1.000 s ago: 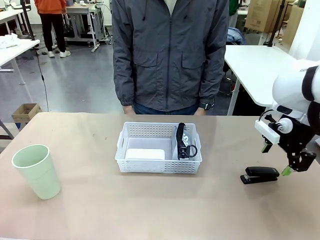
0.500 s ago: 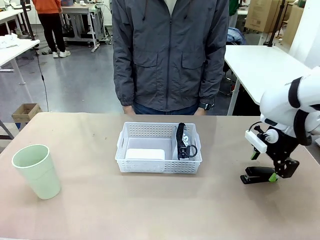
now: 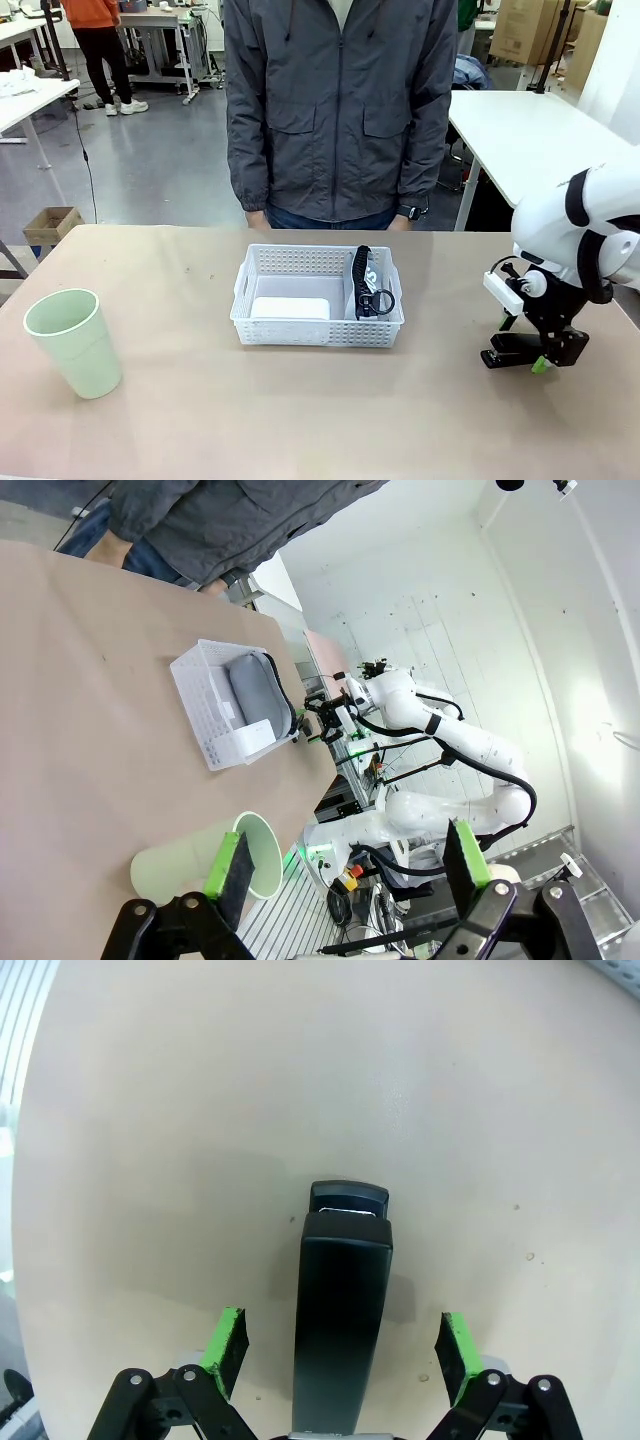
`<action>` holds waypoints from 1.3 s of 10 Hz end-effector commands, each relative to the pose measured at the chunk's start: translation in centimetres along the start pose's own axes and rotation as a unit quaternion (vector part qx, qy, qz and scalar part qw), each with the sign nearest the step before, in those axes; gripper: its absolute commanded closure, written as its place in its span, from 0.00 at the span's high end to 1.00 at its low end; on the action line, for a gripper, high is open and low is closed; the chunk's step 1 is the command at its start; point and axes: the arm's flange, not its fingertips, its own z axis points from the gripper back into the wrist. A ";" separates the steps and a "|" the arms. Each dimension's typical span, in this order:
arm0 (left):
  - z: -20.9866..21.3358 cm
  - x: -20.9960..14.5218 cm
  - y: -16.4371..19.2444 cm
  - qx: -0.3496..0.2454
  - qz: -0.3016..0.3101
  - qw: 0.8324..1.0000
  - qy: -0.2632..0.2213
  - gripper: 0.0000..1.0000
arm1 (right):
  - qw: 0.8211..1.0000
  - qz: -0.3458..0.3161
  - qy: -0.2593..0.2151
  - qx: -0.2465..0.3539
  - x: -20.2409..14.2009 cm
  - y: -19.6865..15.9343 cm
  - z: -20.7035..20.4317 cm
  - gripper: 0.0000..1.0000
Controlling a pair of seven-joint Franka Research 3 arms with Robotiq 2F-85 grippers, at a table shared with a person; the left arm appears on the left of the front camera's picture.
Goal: Efficiently arrange items inside the basket to fit them all.
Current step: Pick up the Stapler and place it inside the Organizing basket.
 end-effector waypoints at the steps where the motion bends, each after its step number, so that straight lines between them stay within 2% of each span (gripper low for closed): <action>1: -0.2 -0.1 -0.4 -0.001 0.006 1.000 -0.005 1.00 | 1.000 -0.017 0.015 0.009 -0.1 -0.2 -0.6 1.00; 4: -0.2 -0.1 -0.4 -0.001 0.006 1.000 -0.005 1.00 | 1.000 -0.017 0.012 0.017 -0.1 -0.5 -0.6 1.00; 5: -0.2 -0.1 -0.4 -0.001 0.006 1.000 -0.005 1.00 | 0.999 -0.028 0.013 0.023 -0.1 -0.6 -0.6 0.45; 6: -0.2 -0.1 -0.4 -0.001 0.006 1.000 -0.005 1.00 | 0.999 -0.030 0.010 0.021 0.0 -0.5 -0.5 0.40; 7: -0.2 -0.1 -0.4 -0.001 0.006 1.000 -0.005 1.00 | 0.999 -0.030 0.009 0.019 0.0 -0.4 -0.4 0.00; 9: -0.2 -0.1 -0.4 -0.001 0.006 1.000 -0.005 1.00 | 0.999 -0.030 0.013 0.018 0.0 -0.4 -0.4 0.00; 10: -0.2 -0.1 -0.4 -0.001 0.006 1.000 -0.005 1.00 | 0.999 -0.029 0.017 0.019 0.1 -0.4 -0.5 0.13; 11: -0.2 -0.1 -0.4 -0.001 0.006 1.000 -0.005 1.00 | 0.999 -0.029 0.017 0.021 0.1 -0.5 -0.5 0.03; 13: -0.2 -0.1 -0.4 -0.001 0.006 1.000 -0.005 1.00 | 0.999 -0.028 0.019 0.024 0.1 -0.5 -0.5 0.00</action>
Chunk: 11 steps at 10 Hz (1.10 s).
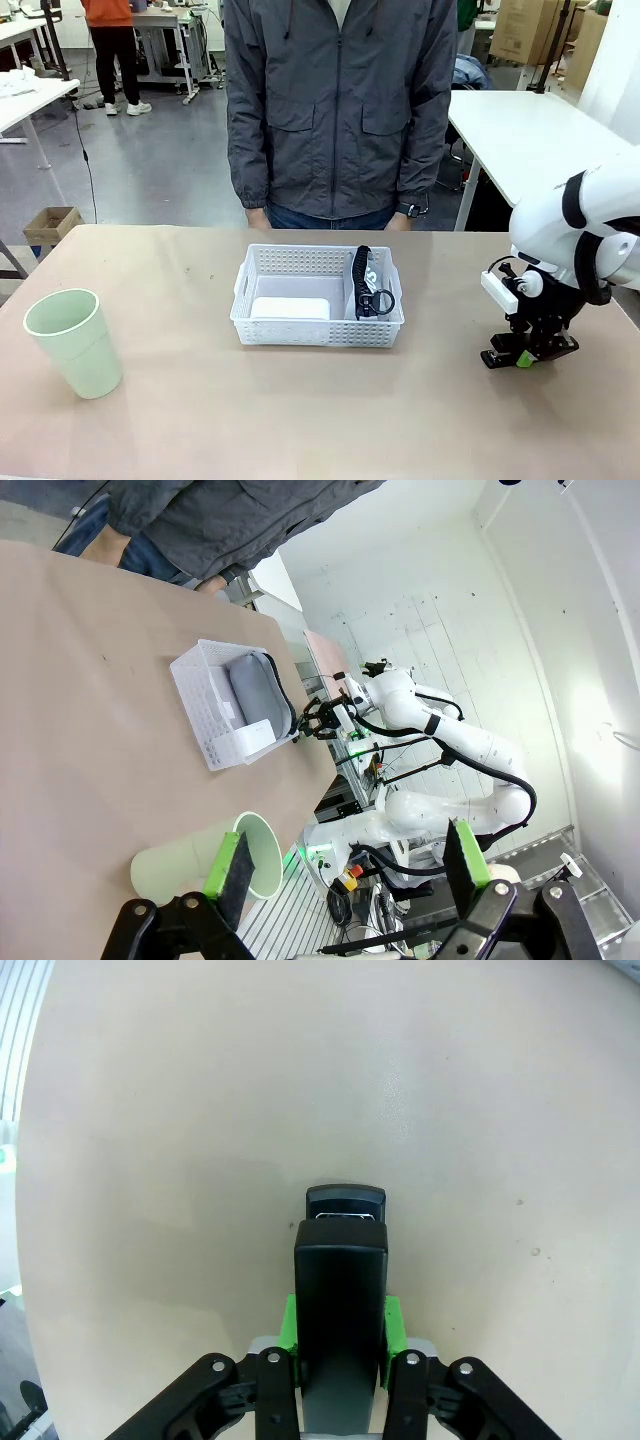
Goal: Efficiently arrange items inside the basket to fit them all.
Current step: Pick up the Stapler and place it inside the Organizing basket.
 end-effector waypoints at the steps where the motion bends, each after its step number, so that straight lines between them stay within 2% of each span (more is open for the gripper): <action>1: -0.2 -0.1 -0.4 -0.001 0.006 1.000 -0.005 1.00 | 1.000 -0.005 0.017 0.019 0.0 -0.5 -0.3 0.00; 3: -0.2 -0.1 -0.4 -0.001 0.006 1.000 -0.005 1.00 | 1.000 -0.008 0.015 0.023 0.0 -0.4 0.0 0.00; 4: -0.2 -0.1 -0.4 -0.001 0.006 1.000 -0.005 1.00 | 1.000 0.002 0.001 0.030 -0.1 -0.2 0.8 0.00; 5: -0.2 -0.1 -0.4 -0.001 0.006 1.000 -0.005 1.00 | 0.999 -0.016 -0.005 0.034 -0.1 0.7 2.8 0.00; 6: -0.2 -0.1 -0.4 -0.001 0.006 1.000 -0.005 1.00 | 0.997 -0.041 -0.005 0.061 0.3 2.3 5.3 0.00; 8: -0.2 -0.1 -0.4 -0.001 0.006 1.000 -0.005 1.00 | 0.989 -0.131 -0.006 0.066 0.5 5.7 8.1 0.00; 9: -0.2 -0.1 -0.4 -0.001 0.006 1.000 -0.005 1.00 | 0.986 -0.155 -0.017 0.053 0.3 6.6 8.2 0.00; 11: -0.2 -0.1 -0.4 -0.001 0.006 1.000 -0.005 1.00 | 0.981 -0.180 -0.073 0.010 -0.8 7.6 8.1 0.00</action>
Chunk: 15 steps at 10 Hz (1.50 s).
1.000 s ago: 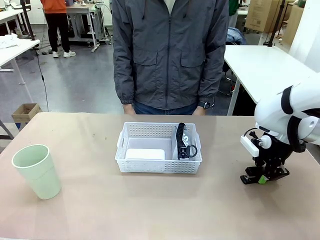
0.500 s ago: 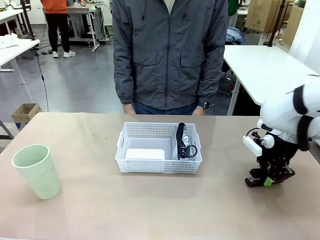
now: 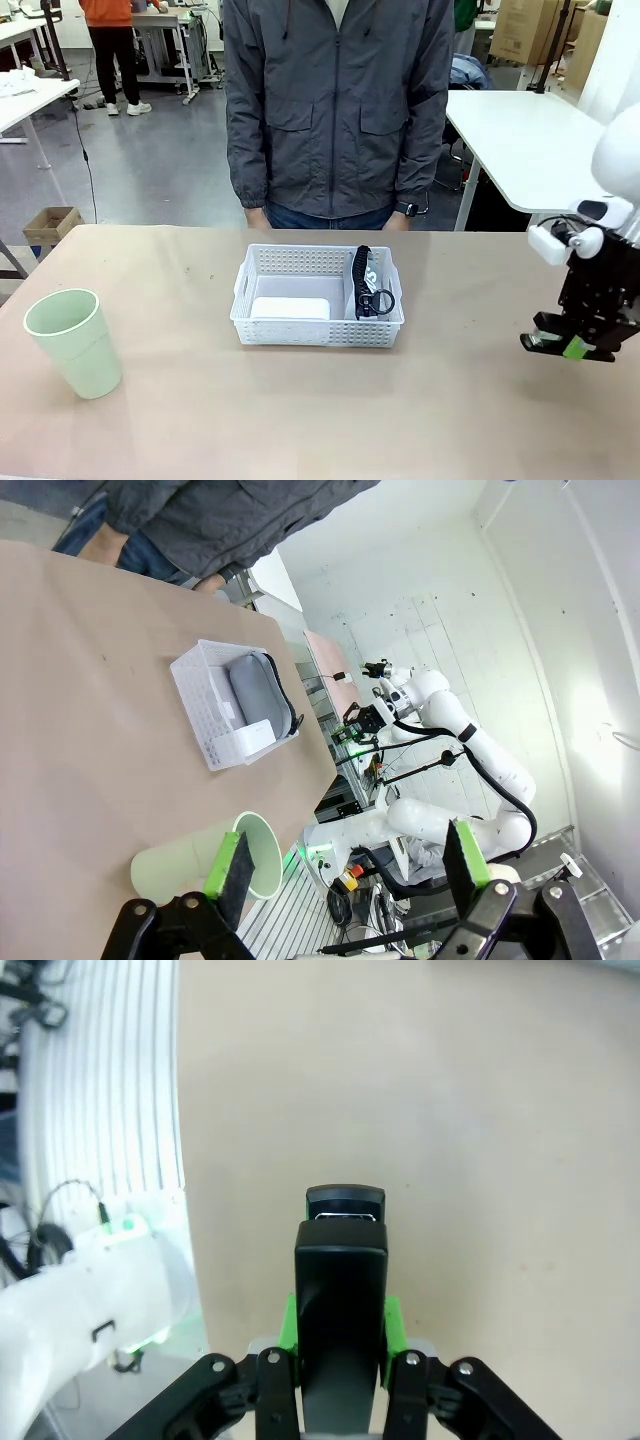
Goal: Efficiently arrange items inside the basket to fit them all.
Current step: Pick up the Stapler and place it inside the Organizing basket.
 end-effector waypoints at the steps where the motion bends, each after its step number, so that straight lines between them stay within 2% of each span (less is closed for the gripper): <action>1: -0.2 -0.1 -0.3 -0.001 0.006 1.000 -0.005 1.00 | 0.996 -0.038 -0.065 -0.048 -1.5 1.5 -1.8 0.00; 2: -0.2 -0.1 -0.3 -0.001 0.006 1.000 -0.005 1.00 | 1.000 0.000 0.000 0.000 0.0 0.0 0.0 0.00; 6: -0.2 -0.1 -0.3 -0.001 0.006 1.000 -0.005 1.00 | 1.000 0.000 0.000 0.000 0.0 0.0 0.0 0.00; 7: -0.2 -0.1 -0.3 -0.001 0.006 1.000 -0.005 1.00 | 1.000 -0.006 -0.008 -0.004 0.1 -0.1 -0.2 0.37; 8: -0.2 -0.1 -0.3 -0.001 0.006 1.000 -0.005 1.00 | 0.998 -0.005 -0.055 -0.039 0.6 -0.5 0.1 0.37; 10: -0.2 -0.1 -0.3 -0.001 0.006 1.000 -0.005 1.00 | 0.993 0.017 -0.079 -0.084 4.9 -2.1 1.7 0.37; 11: -0.2 -0.1 -0.3 -0.001 0.006 1.000 -0.005 1.00 | 0.992 0.023 -0.092 -0.084 8.0 -3.2 2.4 0.37; 13: -0.2 -0.1 -0.3 -0.001 0.006 1.000 -0.005 1.00 | 0.992 0.072 -0.087 -0.060 15.4 -4.9 3.3 0.37; 15: -0.2 -0.1 -0.3 -0.001 0.006 1.000 -0.005 1.00 | 0.993 0.058 -0.078 -0.067 22.9 -6.2 3.3 0.37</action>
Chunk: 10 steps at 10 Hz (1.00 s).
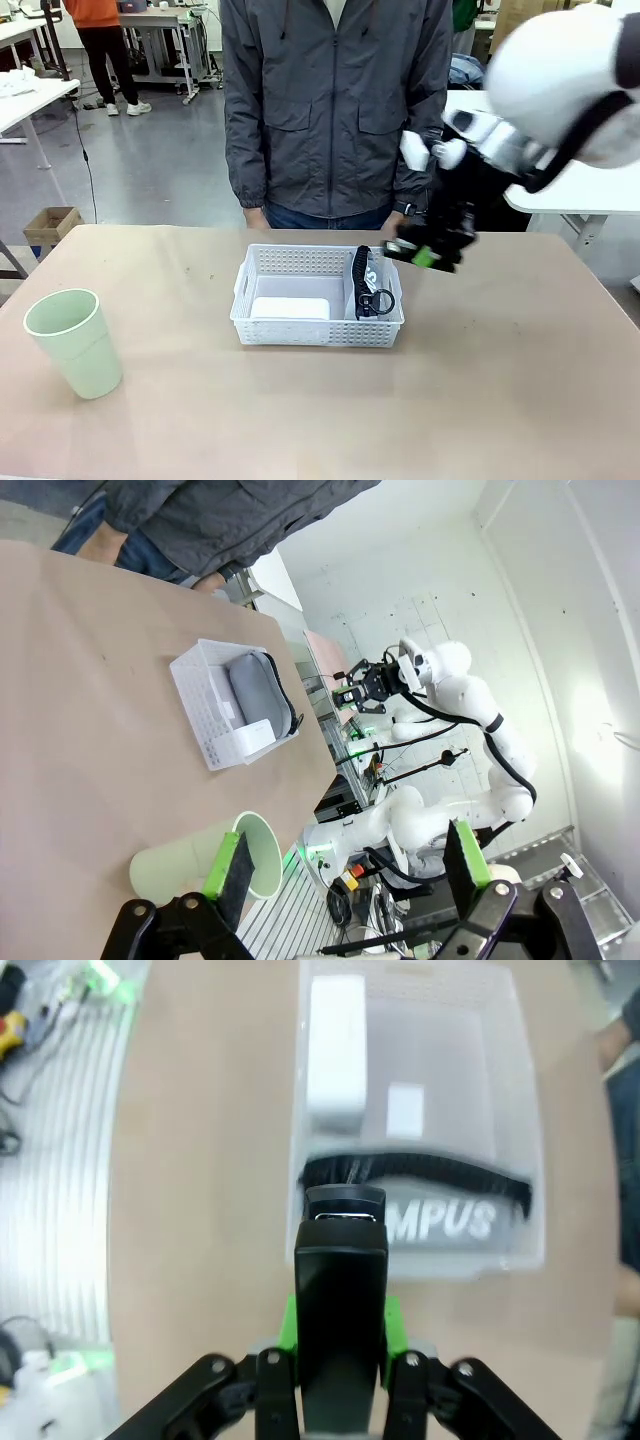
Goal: Efficiently arrange items inside the basket to fit them all.
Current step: Pick up the Stapler and place it inside the Organizing basket.
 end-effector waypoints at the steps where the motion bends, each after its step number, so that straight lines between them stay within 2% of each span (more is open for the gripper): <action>1: -0.1 -0.1 -0.4 0.000 0.005 1.000 -0.005 1.00 | 1.000 0.017 0.025 0.007 4.8 -3.4 -1.9 0.37; 3: -0.1 -0.1 -0.4 0.000 0.005 1.000 -0.005 1.00 | 0.999 -0.017 -0.004 -0.043 11.1 -6.7 -5.1 0.37; 5: -0.1 -0.1 -0.4 0.000 0.005 1.000 -0.005 1.00 | 1.000 -0.003 -0.004 -0.030 14.7 -9.1 -9.2 0.37; 7: -0.1 -0.1 -0.4 0.000 0.005 1.000 -0.005 1.00 | 1.000 -0.019 0.007 -0.010 16.1 -10.4 -13.2 0.37; 10: -0.1 -0.1 -0.4 0.000 0.005 1.000 -0.005 1.00 | 0.997 -0.040 0.051 0.031 15.7 -10.2 -18.4 0.37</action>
